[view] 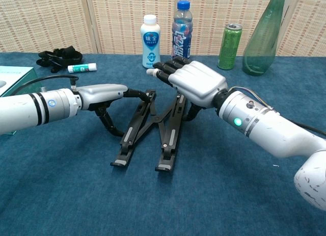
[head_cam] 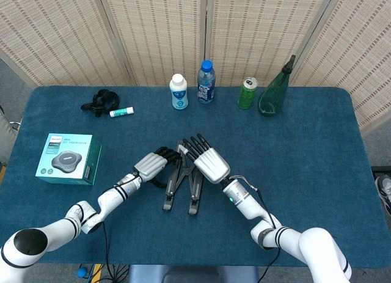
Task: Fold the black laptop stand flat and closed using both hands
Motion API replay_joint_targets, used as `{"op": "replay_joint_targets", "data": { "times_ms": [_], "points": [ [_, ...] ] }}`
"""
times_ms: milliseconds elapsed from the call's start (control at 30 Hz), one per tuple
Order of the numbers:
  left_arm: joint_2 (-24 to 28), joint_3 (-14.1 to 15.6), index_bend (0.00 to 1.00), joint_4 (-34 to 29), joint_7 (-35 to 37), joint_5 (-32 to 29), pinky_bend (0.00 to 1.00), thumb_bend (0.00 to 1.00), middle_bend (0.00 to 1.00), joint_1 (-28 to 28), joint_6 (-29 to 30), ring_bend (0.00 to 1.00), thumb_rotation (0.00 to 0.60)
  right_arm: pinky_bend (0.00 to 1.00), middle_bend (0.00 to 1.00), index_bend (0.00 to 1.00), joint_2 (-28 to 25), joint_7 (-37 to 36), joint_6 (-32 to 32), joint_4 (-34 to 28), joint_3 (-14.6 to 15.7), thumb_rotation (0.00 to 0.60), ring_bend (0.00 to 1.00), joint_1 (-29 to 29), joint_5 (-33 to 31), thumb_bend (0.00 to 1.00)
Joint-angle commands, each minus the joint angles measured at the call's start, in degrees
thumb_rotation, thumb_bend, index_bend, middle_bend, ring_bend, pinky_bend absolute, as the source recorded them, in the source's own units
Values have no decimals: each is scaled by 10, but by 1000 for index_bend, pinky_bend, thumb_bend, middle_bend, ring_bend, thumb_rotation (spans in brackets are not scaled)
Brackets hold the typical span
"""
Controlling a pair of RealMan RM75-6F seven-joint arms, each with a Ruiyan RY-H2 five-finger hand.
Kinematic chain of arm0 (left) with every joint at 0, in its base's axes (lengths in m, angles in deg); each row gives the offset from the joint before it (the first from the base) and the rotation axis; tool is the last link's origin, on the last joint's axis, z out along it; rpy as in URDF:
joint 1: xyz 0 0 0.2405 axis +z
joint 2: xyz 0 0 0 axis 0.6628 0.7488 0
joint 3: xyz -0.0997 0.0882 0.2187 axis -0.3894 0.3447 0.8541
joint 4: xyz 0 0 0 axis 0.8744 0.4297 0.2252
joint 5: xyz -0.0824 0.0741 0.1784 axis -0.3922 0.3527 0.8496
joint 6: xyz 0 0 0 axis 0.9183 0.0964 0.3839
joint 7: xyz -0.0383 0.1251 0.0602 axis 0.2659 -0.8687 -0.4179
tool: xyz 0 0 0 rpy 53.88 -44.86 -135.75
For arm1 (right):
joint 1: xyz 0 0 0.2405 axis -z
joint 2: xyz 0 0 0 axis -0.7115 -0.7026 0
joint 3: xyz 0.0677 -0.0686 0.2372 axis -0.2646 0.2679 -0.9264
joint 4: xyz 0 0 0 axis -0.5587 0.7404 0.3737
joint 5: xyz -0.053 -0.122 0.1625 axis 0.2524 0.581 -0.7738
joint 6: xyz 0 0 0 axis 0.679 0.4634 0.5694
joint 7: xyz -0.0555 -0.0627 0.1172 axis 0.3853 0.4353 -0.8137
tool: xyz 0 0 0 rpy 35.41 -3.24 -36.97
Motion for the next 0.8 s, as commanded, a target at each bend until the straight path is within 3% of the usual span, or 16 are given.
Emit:
{"op": "replay_joint_targets", "data": {
  "times_ms": [33,300,467,667,800],
  "points": [
    [0,0,113,-3,-2,0,0,146,86,-1,0,48,600,0,0,0,1,1,2,-1,0,600,0,-2,1,0],
    [11,-4,113,-14,-17,-6,0,146,86,4,8,48,600,0,0,0,-28,-10,11,-41,11,600,0,7,8,0],
    [40,-10,113,-31,-29,-23,0,146,86,23,20,48,600,0,0,0,-111,-21,-2,-149,28,600,0,9,22,0],
    [83,-24,113,-69,-58,-55,0,146,86,54,38,47,600,0,0,0,-240,-43,-111,-318,32,600,0,-27,8,0],
    [107,-35,113,-91,-90,-75,0,146,86,73,55,48,600,0,0,0,-297,-70,-197,-378,35,600,0,-64,-2,0]
  ]
}}
